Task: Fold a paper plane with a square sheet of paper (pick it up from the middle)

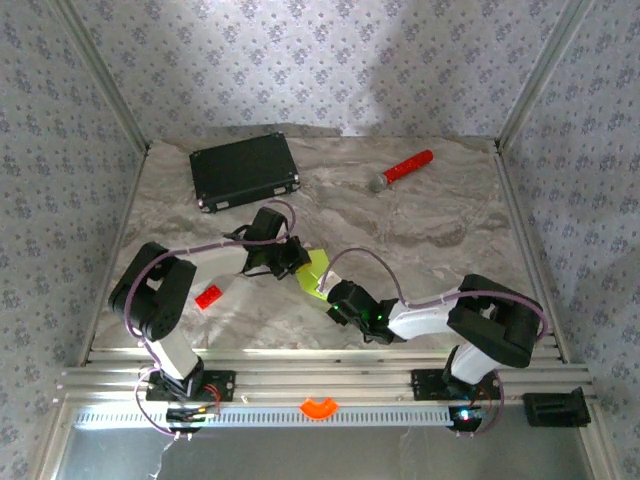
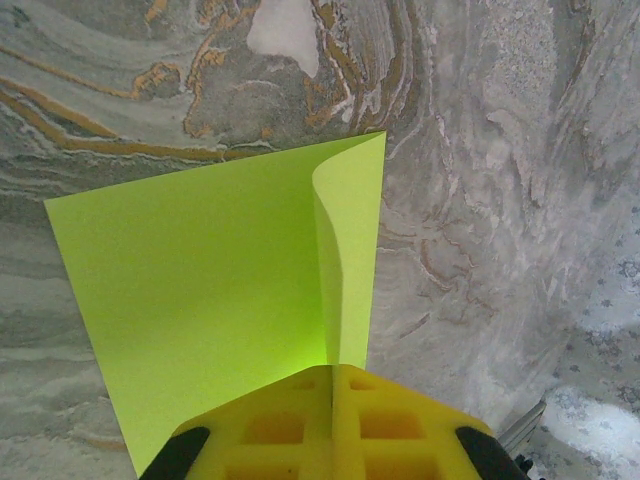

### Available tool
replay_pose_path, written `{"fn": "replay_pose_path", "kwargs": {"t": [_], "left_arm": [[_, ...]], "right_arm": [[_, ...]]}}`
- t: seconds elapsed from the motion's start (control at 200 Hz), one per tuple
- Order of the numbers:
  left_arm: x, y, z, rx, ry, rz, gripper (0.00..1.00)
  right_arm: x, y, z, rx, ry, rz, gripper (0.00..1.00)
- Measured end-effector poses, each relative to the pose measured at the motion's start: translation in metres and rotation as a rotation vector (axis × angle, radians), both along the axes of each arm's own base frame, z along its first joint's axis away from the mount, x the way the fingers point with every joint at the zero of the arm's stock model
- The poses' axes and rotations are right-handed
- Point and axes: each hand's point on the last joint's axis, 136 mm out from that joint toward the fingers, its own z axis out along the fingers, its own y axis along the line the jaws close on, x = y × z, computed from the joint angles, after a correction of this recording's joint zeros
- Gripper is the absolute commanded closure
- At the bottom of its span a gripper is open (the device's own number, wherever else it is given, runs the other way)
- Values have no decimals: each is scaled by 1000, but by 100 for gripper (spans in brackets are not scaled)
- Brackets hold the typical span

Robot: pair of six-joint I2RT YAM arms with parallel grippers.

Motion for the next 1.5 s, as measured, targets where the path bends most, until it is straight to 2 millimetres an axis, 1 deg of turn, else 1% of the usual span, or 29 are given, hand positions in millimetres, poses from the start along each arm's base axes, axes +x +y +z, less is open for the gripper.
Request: {"fn": "replay_pose_path", "kwargs": {"t": [0.235,0.325,0.365,0.43,0.5,0.545,0.58,0.655,0.745,0.865,0.959,1.089,1.174,1.219,1.299,1.329,1.379,1.424,1.499], "left_arm": [[0,0,0,0,0,0,94],[0,0,0,0,0,0,91],[0,0,0,0,1,1,86],[0,0,0,2,-2,-2,76],[0,1,0,9,-6,0,53],[1,4,1,19,-8,10,43],[0,6,2,29,-13,15,37],[1,11,9,49,-38,23,30],[4,21,21,75,-75,49,27],[8,34,37,96,-123,89,27],[9,45,43,110,-149,115,27],[6,52,39,133,-146,131,27],[4,54,35,142,-136,131,30],[2,55,33,144,-133,129,36],[0,55,31,141,-127,126,52],[-1,54,30,137,-124,121,59],[-2,52,29,123,-128,110,68],[-2,50,29,111,-132,100,72],[-3,44,31,73,-137,83,77]], "right_arm": [[1,0,0,13,9,-5,93],[1,-1,0,20,14,-7,96],[1,-1,0,25,20,-10,96],[1,-1,0,35,29,-14,96],[1,0,0,55,47,-21,96],[2,-1,-1,69,61,-28,96],[2,-1,-1,86,77,-35,96],[4,-1,-2,118,109,-49,96],[5,-1,-4,165,155,-68,98],[10,-3,-5,236,219,-102,99],[14,-4,-7,283,267,-127,98],[18,-2,-7,331,308,-137,96],[19,2,-7,344,324,-133,96],[19,5,-7,349,330,-130,95],[21,10,-7,366,343,-133,94],[22,12,-7,372,347,-133,94],[22,14,-7,380,352,-136,94],[22,15,-7,389,358,-138,94],[22,16,-7,404,371,-146,94]]}}
